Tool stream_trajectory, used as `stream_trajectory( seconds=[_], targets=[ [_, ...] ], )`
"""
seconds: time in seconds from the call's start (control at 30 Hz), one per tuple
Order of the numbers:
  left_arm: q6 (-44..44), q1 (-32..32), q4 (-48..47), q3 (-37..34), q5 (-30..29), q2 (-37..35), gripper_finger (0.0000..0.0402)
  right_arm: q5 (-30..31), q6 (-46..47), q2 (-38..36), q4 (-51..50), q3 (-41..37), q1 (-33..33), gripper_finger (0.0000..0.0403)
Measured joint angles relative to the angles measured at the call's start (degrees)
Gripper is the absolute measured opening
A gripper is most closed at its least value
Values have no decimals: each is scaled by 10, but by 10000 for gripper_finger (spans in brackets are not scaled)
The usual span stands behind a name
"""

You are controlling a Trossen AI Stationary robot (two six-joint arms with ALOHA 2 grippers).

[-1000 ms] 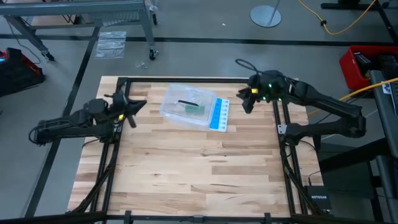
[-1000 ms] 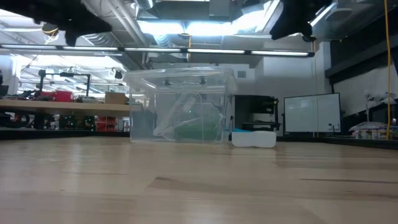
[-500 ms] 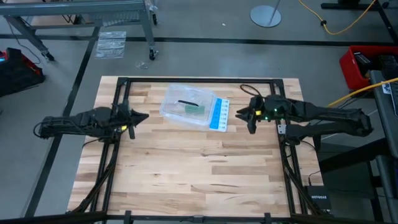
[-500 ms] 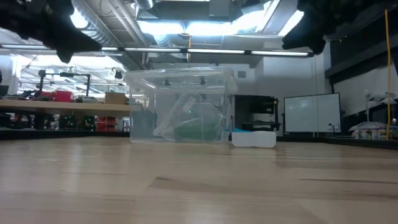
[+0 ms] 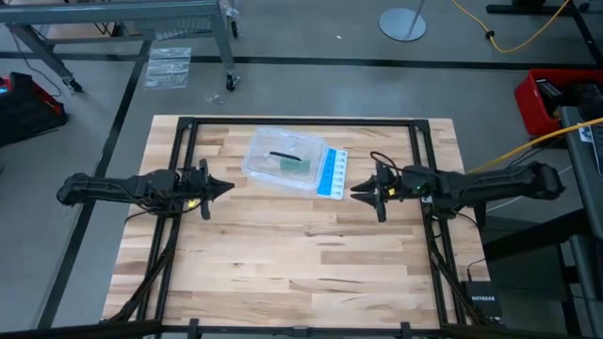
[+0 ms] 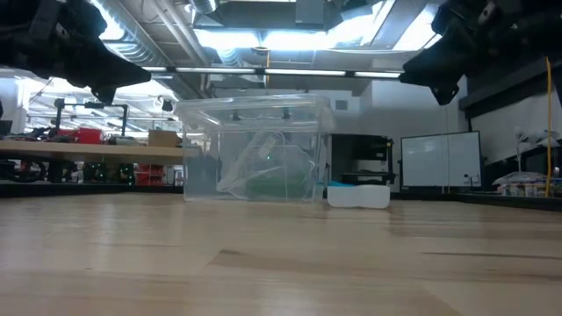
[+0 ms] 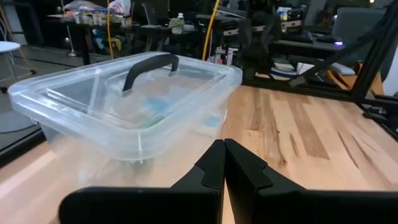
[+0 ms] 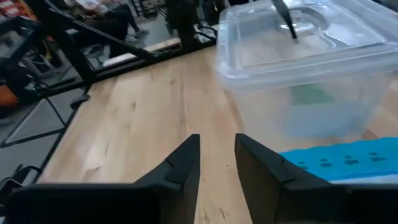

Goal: Roll bandage
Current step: Return to Home Position

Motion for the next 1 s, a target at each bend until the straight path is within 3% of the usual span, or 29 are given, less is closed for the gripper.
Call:
stream_trajectory(
  seconds=[0.57,1.0],
  targets=[
    [6,0,-5,-1,15,0,3,-11,3,0,229,-154,10,106],
    [43,0,32,-32,50,0,3,-10,0,0,286,-211,8,106]
  ],
)
